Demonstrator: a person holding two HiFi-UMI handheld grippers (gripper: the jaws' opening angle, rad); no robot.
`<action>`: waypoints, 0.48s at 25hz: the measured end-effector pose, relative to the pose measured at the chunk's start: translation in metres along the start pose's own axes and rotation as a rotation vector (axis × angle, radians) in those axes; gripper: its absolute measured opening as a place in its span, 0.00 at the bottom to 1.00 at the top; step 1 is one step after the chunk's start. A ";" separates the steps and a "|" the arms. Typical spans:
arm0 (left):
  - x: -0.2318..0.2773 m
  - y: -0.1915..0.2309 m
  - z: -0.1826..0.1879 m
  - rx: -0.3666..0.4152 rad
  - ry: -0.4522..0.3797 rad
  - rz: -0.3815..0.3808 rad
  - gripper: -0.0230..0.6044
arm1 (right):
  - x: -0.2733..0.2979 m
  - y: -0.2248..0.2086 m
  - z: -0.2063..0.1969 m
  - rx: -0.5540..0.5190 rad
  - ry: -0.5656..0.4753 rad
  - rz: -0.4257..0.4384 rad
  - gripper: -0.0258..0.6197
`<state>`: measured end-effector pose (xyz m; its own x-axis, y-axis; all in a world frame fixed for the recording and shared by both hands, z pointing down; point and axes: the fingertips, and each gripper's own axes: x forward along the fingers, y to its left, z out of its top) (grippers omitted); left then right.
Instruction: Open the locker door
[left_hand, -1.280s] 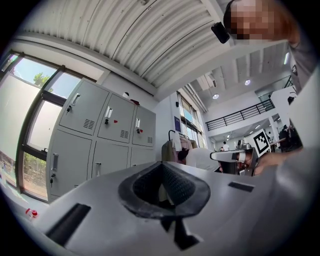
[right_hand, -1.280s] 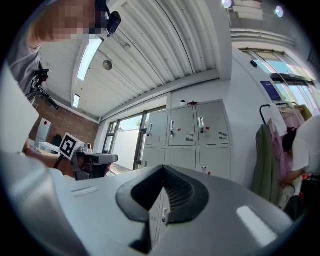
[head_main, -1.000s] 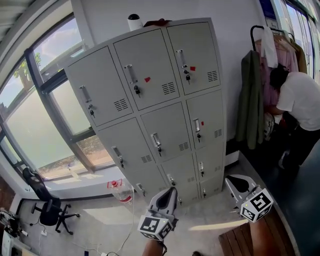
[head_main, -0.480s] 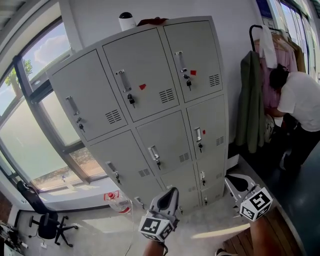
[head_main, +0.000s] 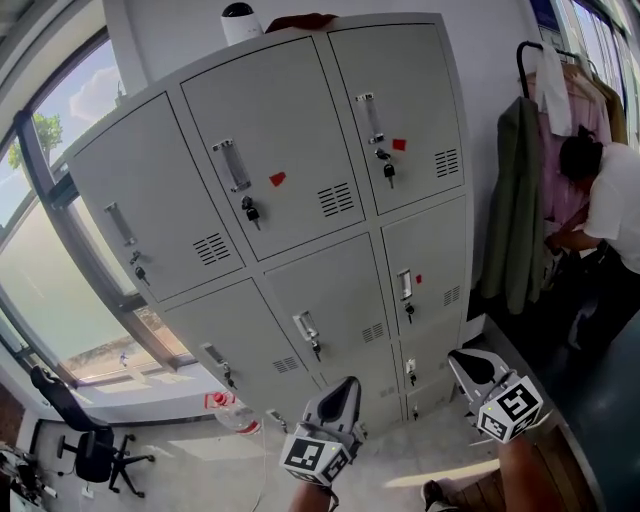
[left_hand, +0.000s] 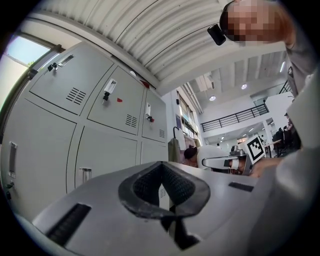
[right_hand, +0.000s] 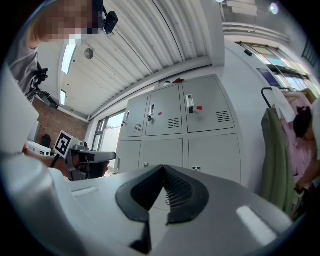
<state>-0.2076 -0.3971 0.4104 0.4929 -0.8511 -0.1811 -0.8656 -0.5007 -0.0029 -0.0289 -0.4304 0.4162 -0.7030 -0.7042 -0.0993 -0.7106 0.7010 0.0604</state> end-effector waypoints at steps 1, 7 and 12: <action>0.008 0.006 -0.003 -0.003 0.001 0.002 0.05 | 0.009 -0.006 -0.003 0.002 0.003 0.003 0.03; 0.055 0.035 -0.022 -0.025 0.002 0.007 0.05 | 0.058 -0.042 -0.022 0.017 0.023 0.024 0.04; 0.085 0.058 -0.037 -0.040 0.011 0.012 0.05 | 0.104 -0.067 -0.041 0.033 0.056 0.045 0.06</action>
<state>-0.2124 -0.5041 0.4315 0.4836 -0.8586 -0.1703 -0.8674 -0.4962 0.0386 -0.0552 -0.5553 0.4430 -0.7353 -0.6764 -0.0414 -0.6776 0.7348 0.0304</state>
